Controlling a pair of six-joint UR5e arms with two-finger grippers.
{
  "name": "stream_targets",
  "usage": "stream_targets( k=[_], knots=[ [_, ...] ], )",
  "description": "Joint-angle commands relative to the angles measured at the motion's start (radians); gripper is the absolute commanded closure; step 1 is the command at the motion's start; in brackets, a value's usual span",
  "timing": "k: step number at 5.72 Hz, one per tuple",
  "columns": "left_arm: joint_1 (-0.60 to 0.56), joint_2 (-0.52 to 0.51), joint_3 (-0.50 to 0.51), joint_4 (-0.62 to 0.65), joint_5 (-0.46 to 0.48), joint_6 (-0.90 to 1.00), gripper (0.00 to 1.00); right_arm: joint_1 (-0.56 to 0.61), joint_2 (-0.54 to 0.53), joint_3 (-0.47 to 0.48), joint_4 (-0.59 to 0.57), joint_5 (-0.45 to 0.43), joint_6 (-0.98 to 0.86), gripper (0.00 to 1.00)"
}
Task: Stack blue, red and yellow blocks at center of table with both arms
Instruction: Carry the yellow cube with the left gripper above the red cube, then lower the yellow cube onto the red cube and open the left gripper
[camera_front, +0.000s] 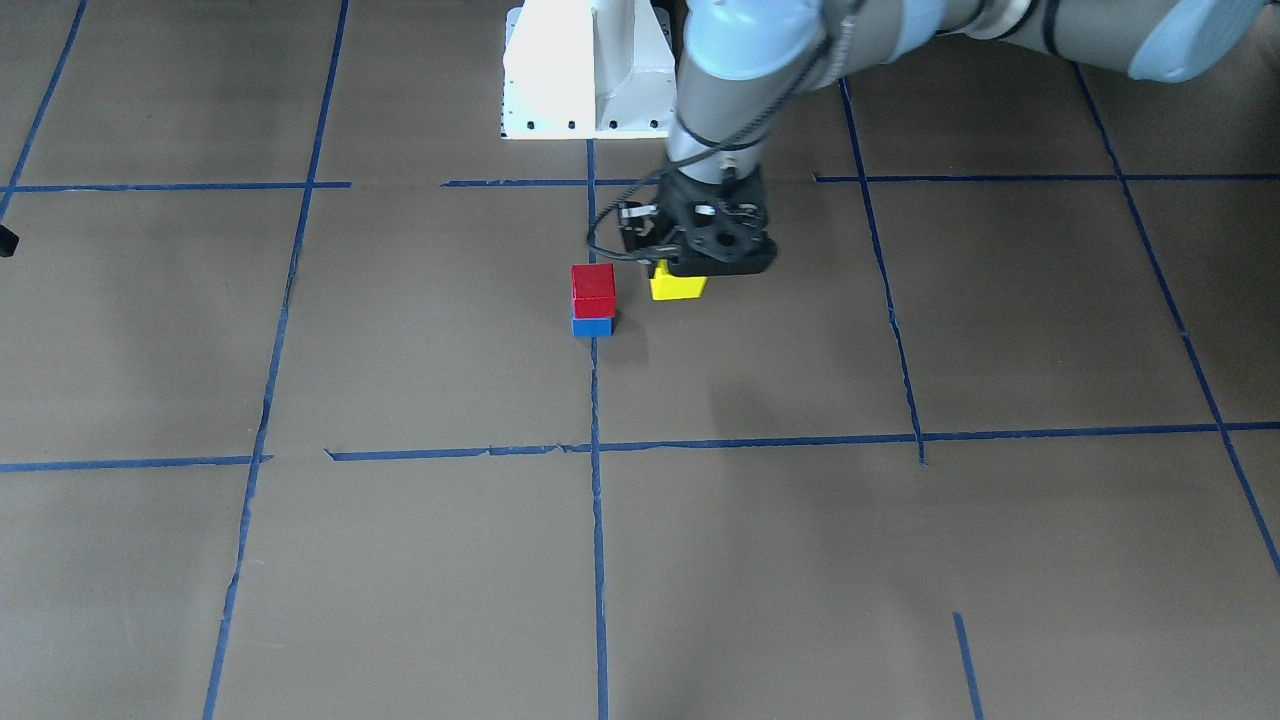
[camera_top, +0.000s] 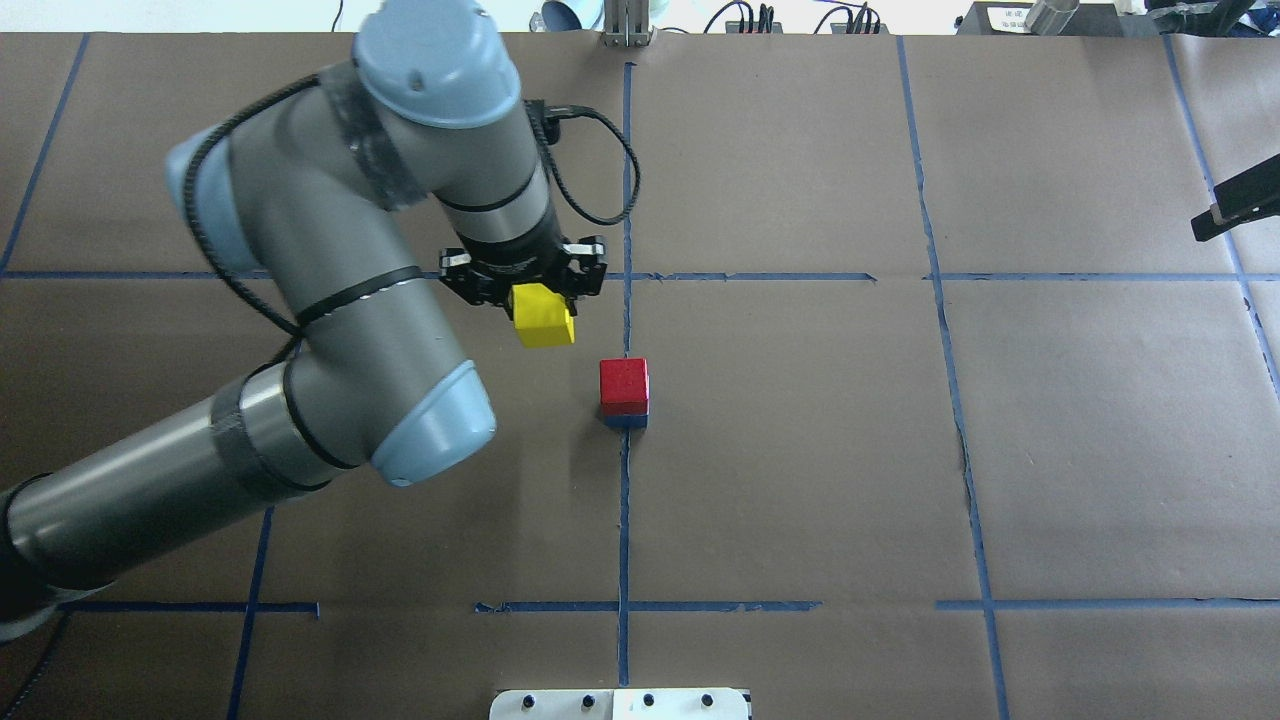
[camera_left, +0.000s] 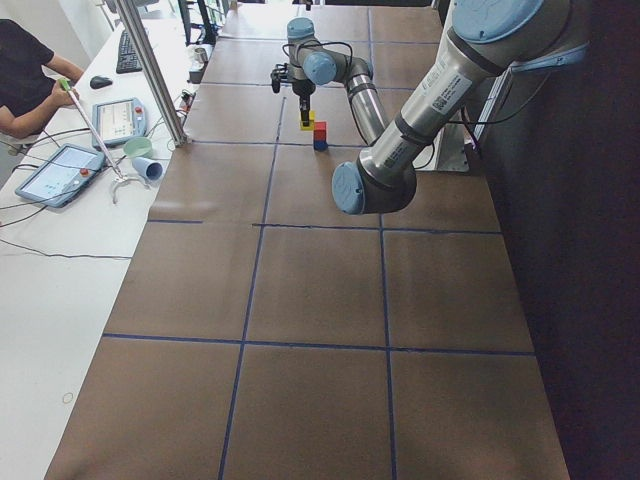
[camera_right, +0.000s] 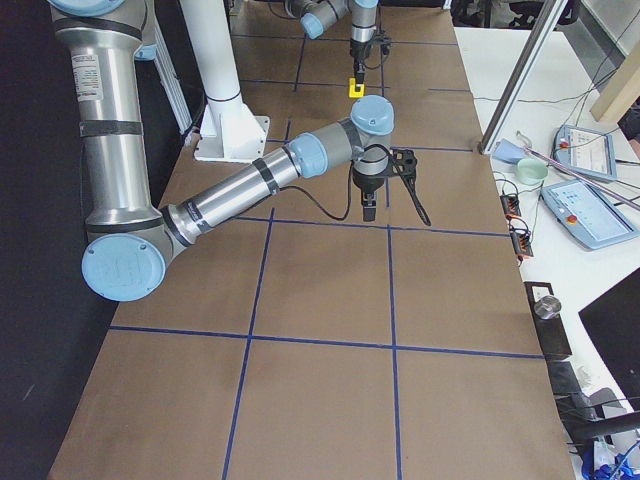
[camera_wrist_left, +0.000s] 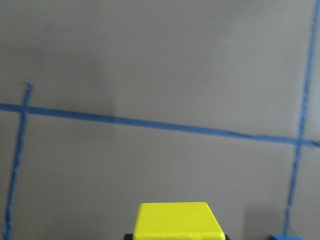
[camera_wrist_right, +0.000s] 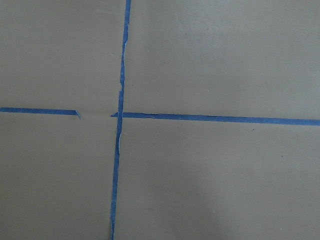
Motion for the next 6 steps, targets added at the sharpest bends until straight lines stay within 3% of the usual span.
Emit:
stream_targets(
  k=[1,6],
  knots=[
    [0.076,-0.085,0.115,0.009,0.049,-0.011,1.00,0.001,0.000,0.001,0.001,0.000,0.000,0.00],
    [0.108,-0.107,0.158,-0.005,0.054,-0.053,1.00,-0.001,0.000,-0.001,0.001,0.000,0.005,0.00]
  ],
)
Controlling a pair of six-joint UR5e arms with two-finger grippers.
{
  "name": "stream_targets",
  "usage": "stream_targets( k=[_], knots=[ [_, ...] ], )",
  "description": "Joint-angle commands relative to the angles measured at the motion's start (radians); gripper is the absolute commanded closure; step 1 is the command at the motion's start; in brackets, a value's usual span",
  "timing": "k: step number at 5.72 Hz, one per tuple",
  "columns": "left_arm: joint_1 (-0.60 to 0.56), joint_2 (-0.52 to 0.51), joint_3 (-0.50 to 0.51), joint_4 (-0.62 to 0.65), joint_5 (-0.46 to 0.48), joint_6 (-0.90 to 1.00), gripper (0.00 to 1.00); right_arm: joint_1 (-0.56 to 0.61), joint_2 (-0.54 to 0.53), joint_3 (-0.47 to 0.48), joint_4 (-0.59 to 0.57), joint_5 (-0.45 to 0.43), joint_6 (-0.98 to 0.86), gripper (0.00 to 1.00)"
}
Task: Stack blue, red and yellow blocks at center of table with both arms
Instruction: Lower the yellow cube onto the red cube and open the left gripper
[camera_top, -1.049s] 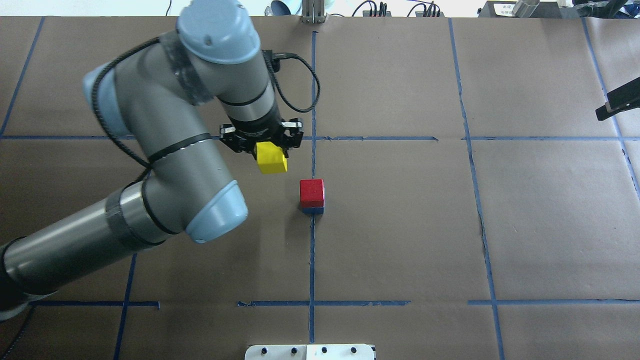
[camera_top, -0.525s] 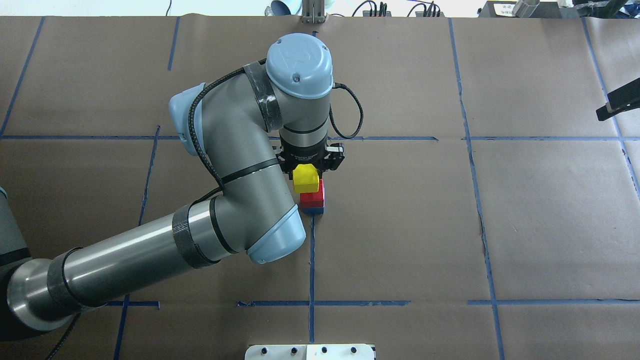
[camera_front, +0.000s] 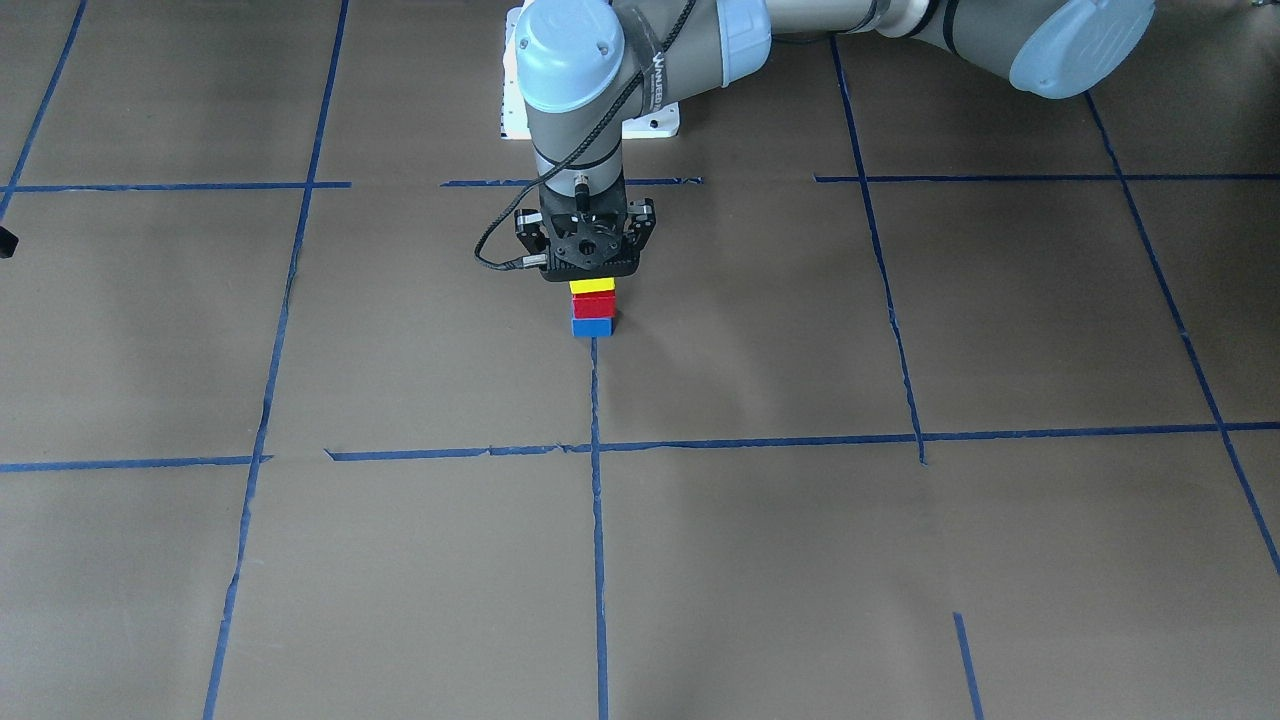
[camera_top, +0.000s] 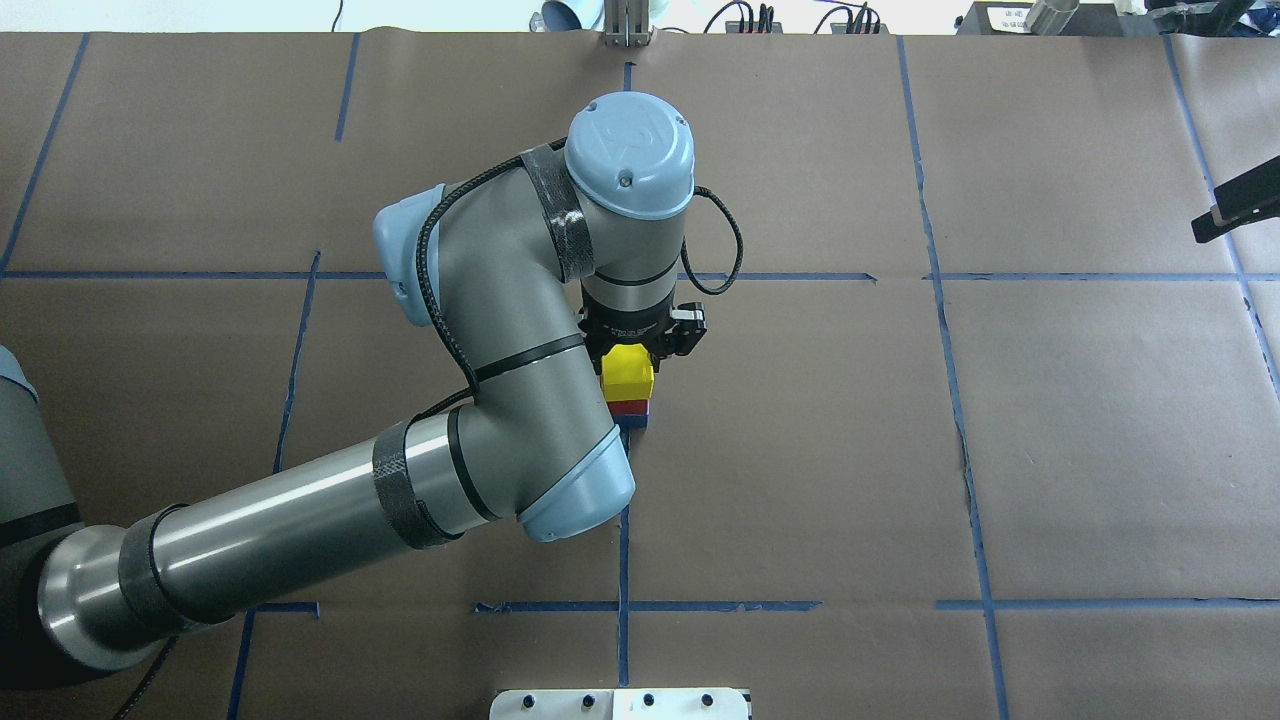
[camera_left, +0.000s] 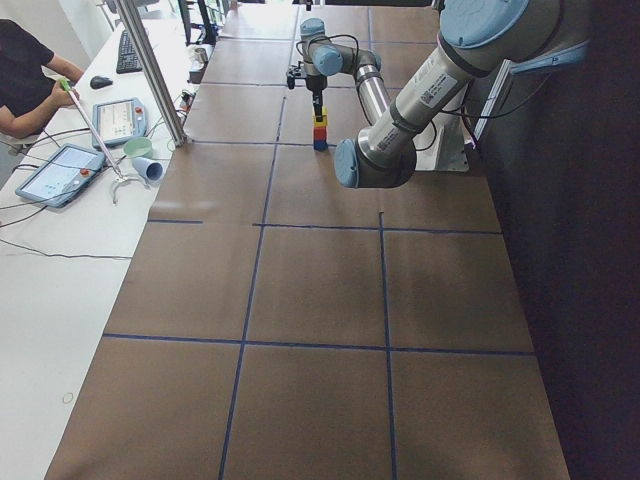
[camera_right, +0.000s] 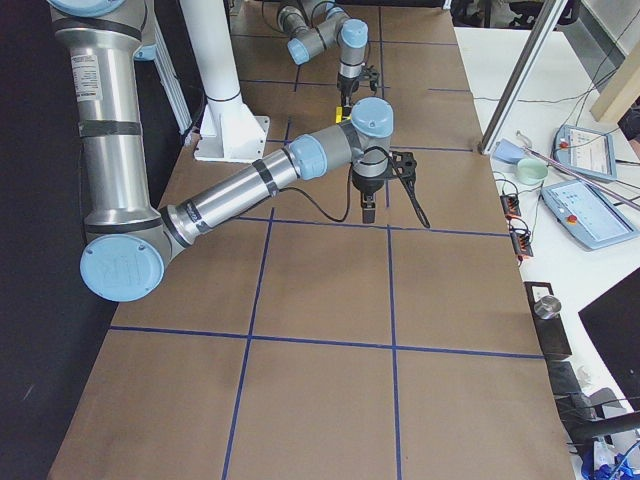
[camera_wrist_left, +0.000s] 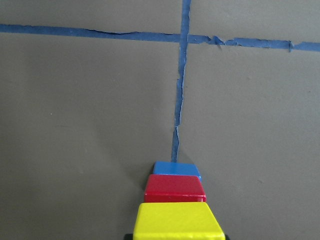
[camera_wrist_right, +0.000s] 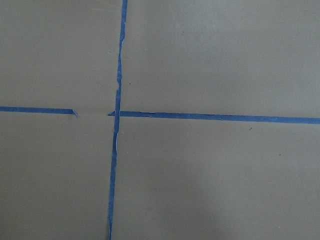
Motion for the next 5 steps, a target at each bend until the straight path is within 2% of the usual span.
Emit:
stream_targets(
  k=[1,2,3,4,5],
  knots=[
    [0.003,0.003,0.008,-0.008,0.021,0.002,1.00,0.000,0.001,0.001,0.000,0.000,0.001,0.00],
    [0.009,0.003,0.008,-0.008,0.023,0.002,0.97,0.000,0.001,0.000,0.000,0.000,0.003,0.00],
    [0.014,0.001,0.007,-0.010,0.023,0.002,0.67,0.000,0.003,-0.001,0.000,0.000,0.003,0.00],
    [0.016,0.003,0.007,-0.018,0.023,0.003,0.01,0.000,0.003,-0.001,0.000,0.000,0.004,0.00],
    [0.016,0.001,0.007,-0.018,0.026,0.006,0.00,0.000,0.003,-0.002,0.000,0.000,0.006,0.00]
  ],
)
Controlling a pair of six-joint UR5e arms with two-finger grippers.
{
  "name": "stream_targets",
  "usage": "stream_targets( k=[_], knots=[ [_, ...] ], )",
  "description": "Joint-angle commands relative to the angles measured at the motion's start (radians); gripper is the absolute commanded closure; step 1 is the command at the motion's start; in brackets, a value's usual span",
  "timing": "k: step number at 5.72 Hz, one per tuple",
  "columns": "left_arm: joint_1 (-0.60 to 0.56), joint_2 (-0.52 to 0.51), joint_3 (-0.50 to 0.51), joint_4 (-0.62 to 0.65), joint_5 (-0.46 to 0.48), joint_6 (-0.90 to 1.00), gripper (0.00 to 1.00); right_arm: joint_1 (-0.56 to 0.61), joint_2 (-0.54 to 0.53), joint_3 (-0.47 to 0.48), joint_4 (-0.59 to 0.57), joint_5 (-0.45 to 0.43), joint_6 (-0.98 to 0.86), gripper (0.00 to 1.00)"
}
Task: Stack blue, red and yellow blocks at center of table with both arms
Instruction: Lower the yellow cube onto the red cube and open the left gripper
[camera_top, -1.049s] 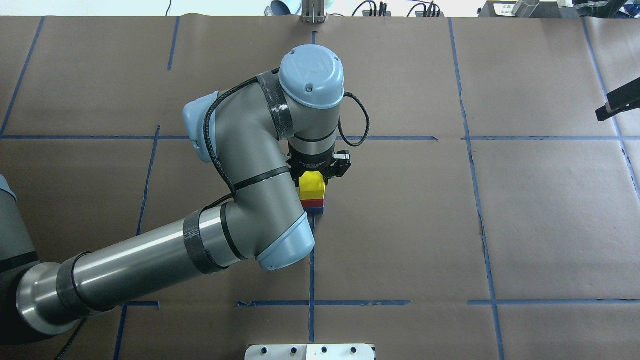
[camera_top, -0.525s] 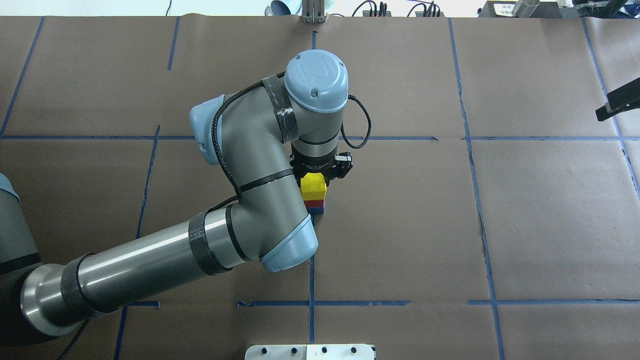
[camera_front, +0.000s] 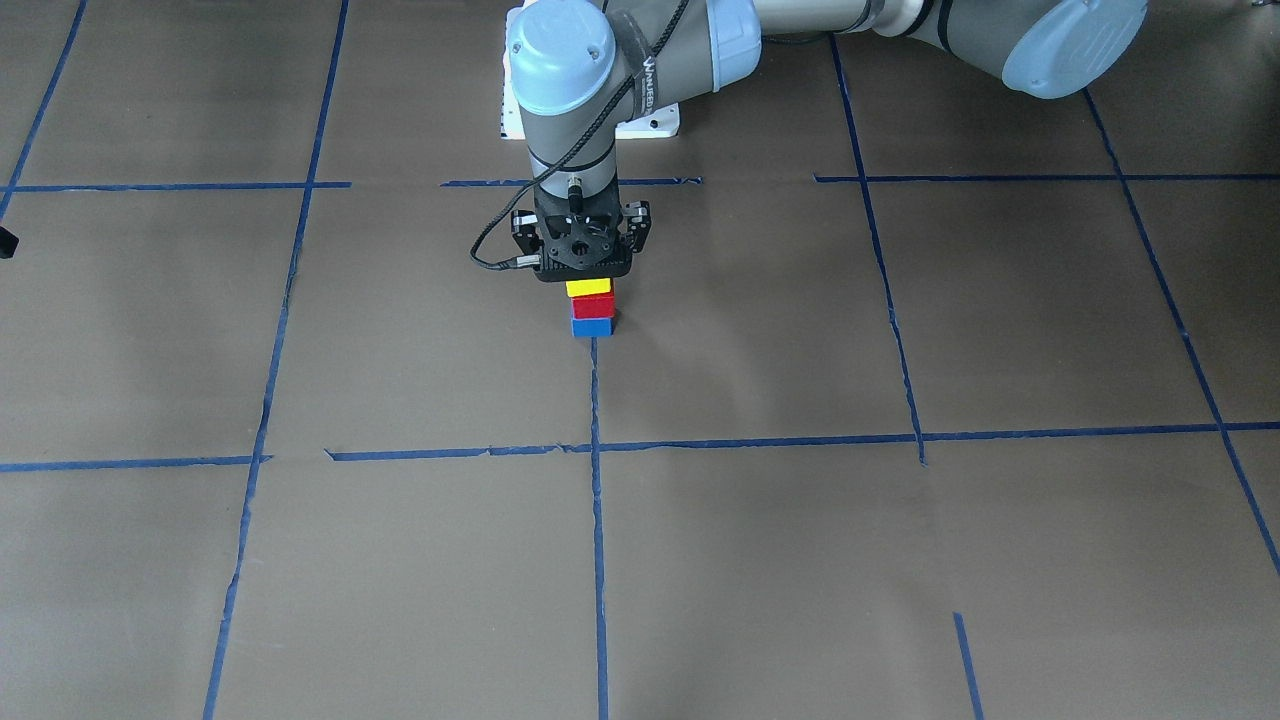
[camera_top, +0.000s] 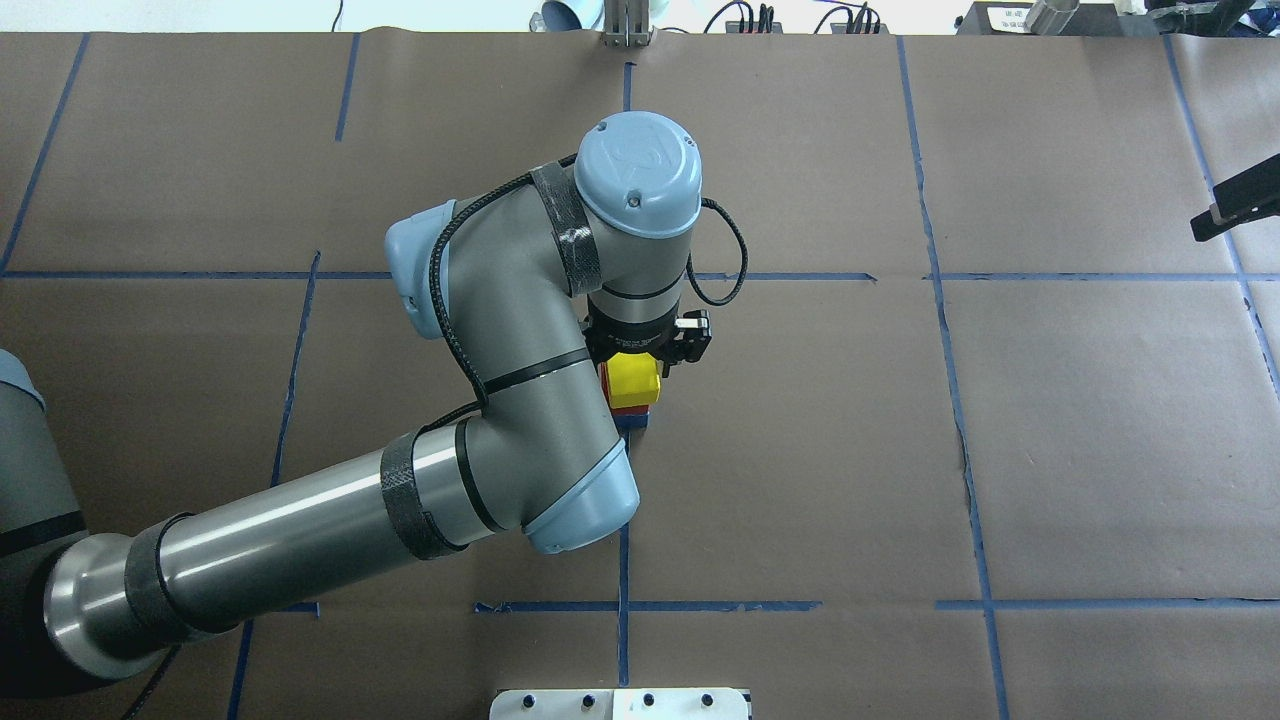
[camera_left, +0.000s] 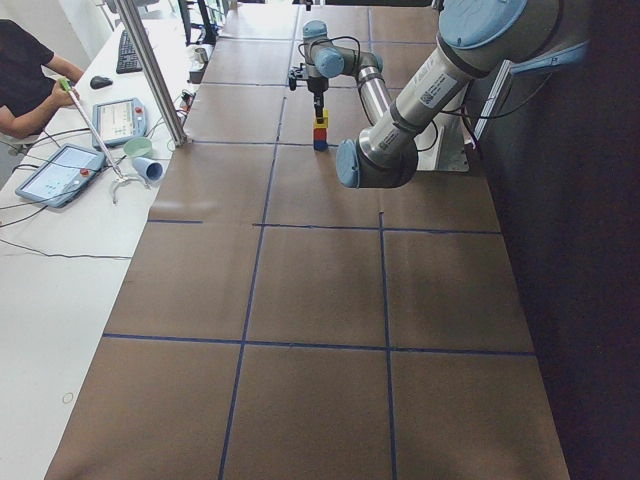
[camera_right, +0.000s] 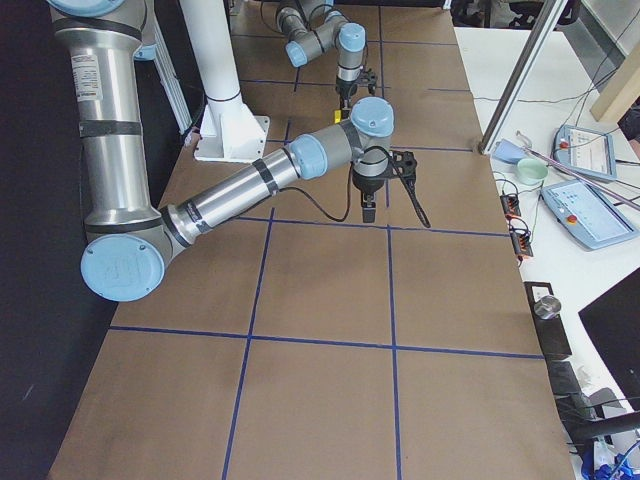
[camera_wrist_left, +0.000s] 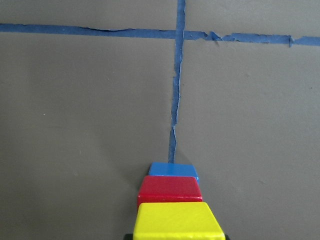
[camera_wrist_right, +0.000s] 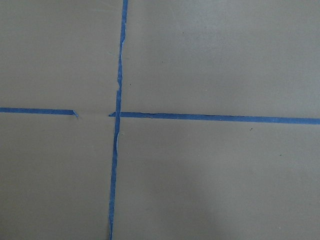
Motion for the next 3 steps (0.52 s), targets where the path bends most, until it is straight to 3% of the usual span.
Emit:
stream_targets(
  k=[1,3],
  knots=[
    [-0.001,-0.002,-0.002,-0.002,0.017,0.005,0.00,0.000,0.000,-0.001,0.000,0.000,0.003,0.00],
    [-0.057,0.007,-0.079,0.003,0.019,0.012,0.00,0.000,0.000,-0.002,0.000,0.000,0.001,0.00]
  ],
)
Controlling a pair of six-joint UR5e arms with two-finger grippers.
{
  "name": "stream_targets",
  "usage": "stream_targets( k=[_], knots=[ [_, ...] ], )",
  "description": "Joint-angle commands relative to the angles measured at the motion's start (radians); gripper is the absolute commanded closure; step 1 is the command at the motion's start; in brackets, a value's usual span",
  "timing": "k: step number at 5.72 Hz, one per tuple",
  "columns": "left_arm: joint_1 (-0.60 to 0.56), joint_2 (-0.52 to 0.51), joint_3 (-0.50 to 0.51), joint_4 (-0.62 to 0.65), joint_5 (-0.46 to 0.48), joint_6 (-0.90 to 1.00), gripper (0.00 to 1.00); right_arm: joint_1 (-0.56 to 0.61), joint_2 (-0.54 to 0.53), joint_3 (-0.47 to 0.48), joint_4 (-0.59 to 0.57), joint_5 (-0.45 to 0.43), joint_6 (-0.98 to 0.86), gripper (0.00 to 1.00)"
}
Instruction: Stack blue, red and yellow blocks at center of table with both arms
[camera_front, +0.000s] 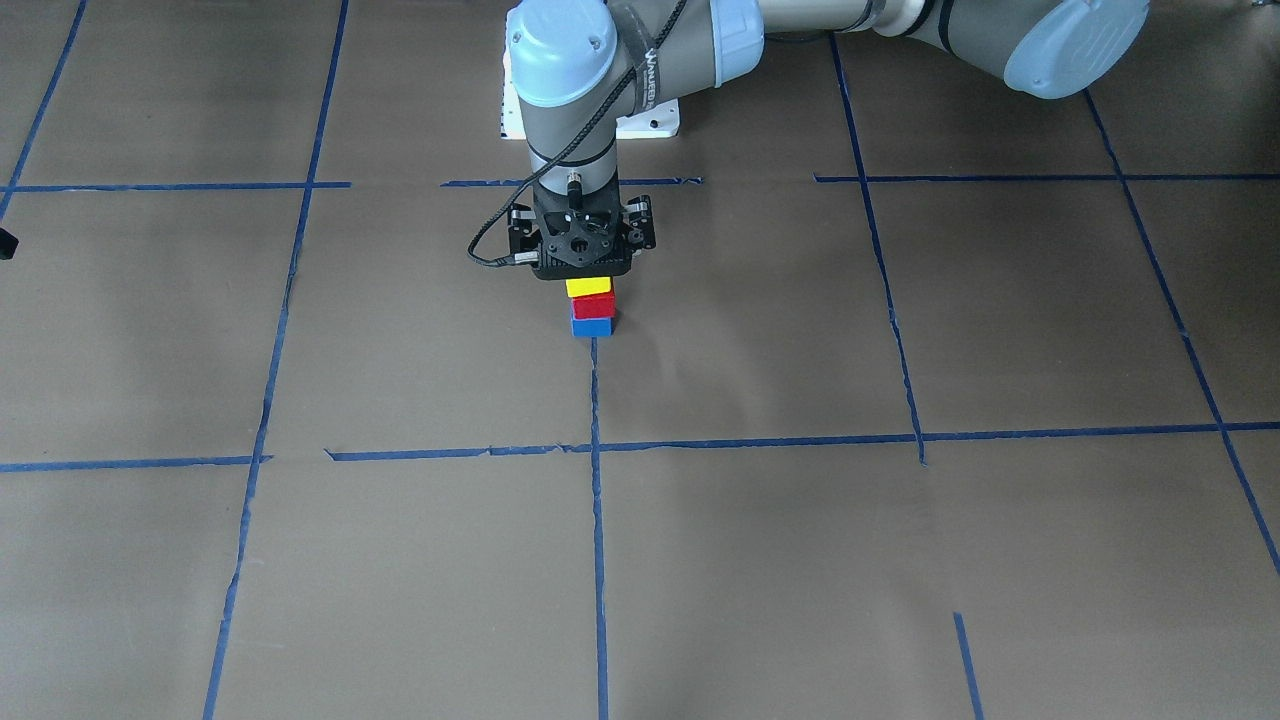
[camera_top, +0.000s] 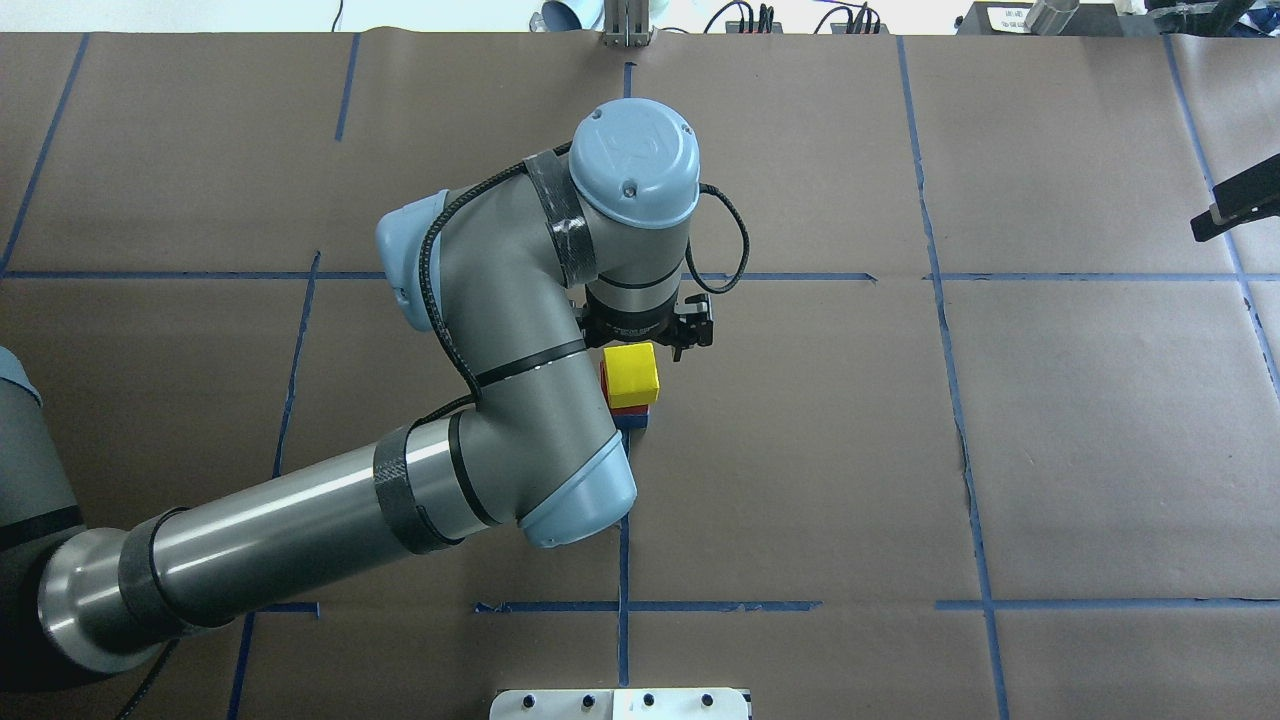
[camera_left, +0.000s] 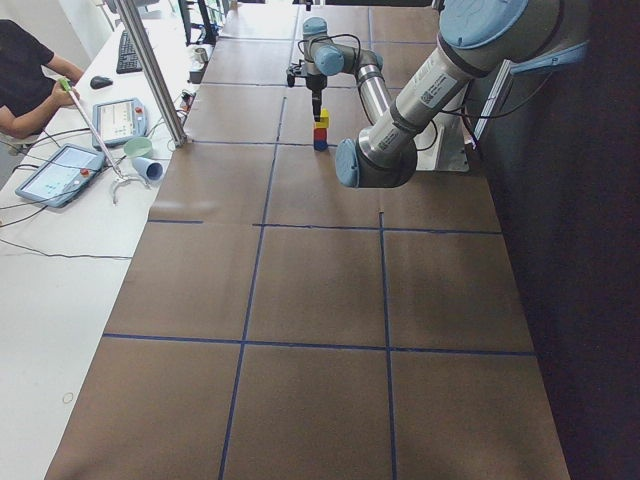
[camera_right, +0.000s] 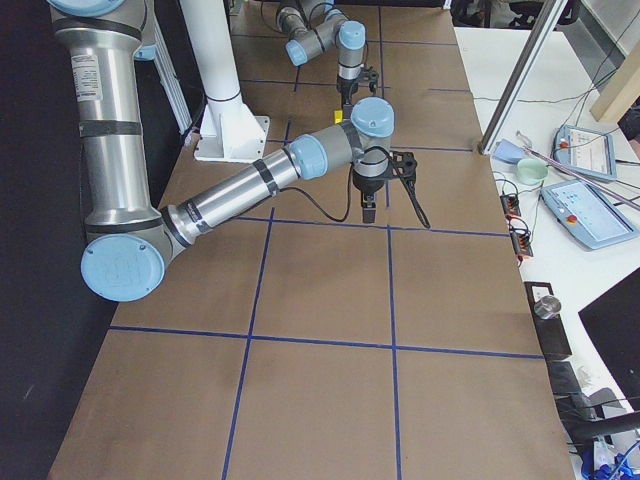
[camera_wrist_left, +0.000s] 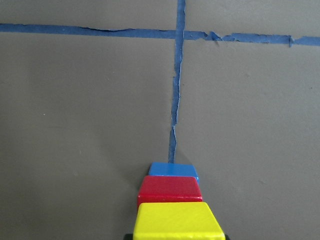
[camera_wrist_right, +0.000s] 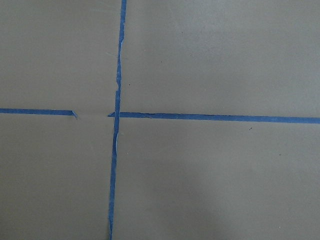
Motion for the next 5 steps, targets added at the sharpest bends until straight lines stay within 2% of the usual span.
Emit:
stream_targets(
  k=[1,2,3,4,5],
  knots=[
    [-0.070,0.051,-0.151,0.009,-0.005,0.003,0.00,0.000,0.000,-0.005,0.000,0.000,-0.006,0.00],
    [-0.113,0.160,-0.290,0.012,-0.013,0.033,0.00,0.000,0.005,-0.014,0.000,0.000,-0.025,0.00],
    [-0.171,0.282,-0.389,0.031,-0.057,0.179,0.00,0.021,0.006,-0.025,-0.002,-0.002,-0.076,0.00],
    [-0.262,0.429,-0.484,0.046,-0.106,0.405,0.00,0.073,0.006,-0.043,-0.003,0.003,-0.140,0.00],
    [-0.358,0.612,-0.541,0.040,-0.117,0.620,0.00,0.122,-0.039,-0.075,-0.011,0.003,-0.291,0.00]
  ],
)
